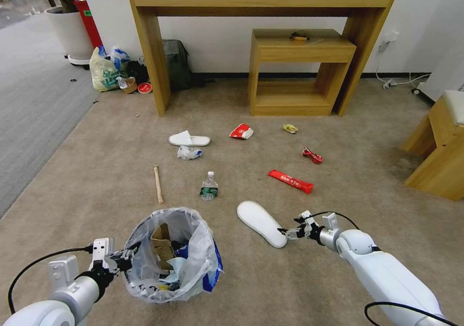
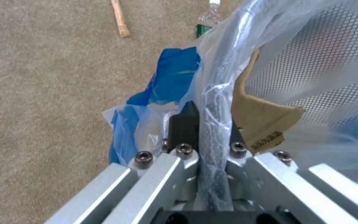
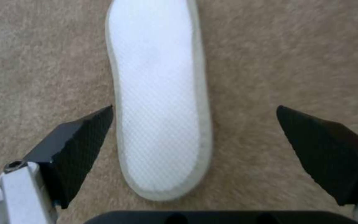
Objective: Pick up the trash bin and place the garbage on the floor into it.
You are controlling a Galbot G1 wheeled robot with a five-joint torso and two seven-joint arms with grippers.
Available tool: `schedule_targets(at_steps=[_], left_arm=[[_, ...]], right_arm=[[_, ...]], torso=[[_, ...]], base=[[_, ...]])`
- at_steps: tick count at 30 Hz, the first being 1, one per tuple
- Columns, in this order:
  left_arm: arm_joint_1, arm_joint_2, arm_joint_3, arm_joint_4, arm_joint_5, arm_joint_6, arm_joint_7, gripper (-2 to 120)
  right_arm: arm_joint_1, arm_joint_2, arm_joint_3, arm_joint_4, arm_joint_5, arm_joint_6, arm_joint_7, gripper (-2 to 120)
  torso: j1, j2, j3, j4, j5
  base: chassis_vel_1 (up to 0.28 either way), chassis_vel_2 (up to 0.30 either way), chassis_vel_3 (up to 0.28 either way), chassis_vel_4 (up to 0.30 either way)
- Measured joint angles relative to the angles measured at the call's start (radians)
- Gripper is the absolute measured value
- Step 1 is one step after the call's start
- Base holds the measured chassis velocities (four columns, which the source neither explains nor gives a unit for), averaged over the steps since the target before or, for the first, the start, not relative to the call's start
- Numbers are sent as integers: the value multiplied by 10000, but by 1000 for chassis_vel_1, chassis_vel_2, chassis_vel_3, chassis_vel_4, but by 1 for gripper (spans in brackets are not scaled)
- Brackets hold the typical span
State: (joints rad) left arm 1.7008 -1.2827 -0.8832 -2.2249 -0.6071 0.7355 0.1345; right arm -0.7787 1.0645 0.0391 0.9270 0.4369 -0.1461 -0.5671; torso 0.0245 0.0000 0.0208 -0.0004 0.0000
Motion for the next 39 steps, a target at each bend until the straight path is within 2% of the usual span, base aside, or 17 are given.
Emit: schedule_targets(at_steps=[10, 27, 33, 34, 35, 36, 39], left_arm=[[15, 147, -49, -7, -2, 0, -18, 0], [41, 123, 41, -88, 71, 0, -28, 0], [60, 124, 42, -128, 96, 0, -28, 0], [63, 125, 43, -144, 100, 0, -28, 0], [65, 118, 64, -174, 123, 0, -36, 0], [65, 118, 64, -174, 123, 0, -36, 0], [66, 91, 96, -180, 156, 0, -44, 0]], right_arm=[[358, 1089, 13, -1281, -611, 532, -87, 100], [632, 1394, 58, -1966, -716, 761, 263, 98], [706, 1607, 123, -2244, -860, 874, 243, 84], [714, 1631, 132, -2272, -868, 882, 243, 80], [720, 1658, 137, -2289, -868, 897, 243, 68], [720, 1658, 137, -2289, -868, 897, 243, 68], [677, 1677, 129, -2240, -863, 928, 261, 52]], torso=[[0, 0, 0, 2, 0], [0, 0, 0, 0, -1], [0, 0, 0, 2, -1], [0, 0, 0, -1, -2], [0, 0, 0, -1, -2], [0, 0, 0, -1, -2], [0, 0, 0, 1, 2]], base=[[0, 0, 0, 0], [0, 0, 0, 0], [0, 0, 0, 0], [0, 0, 0, 0], [0, 0, 0, 0], [0, 0, 0, 0], [0, 0, 0, 0]])
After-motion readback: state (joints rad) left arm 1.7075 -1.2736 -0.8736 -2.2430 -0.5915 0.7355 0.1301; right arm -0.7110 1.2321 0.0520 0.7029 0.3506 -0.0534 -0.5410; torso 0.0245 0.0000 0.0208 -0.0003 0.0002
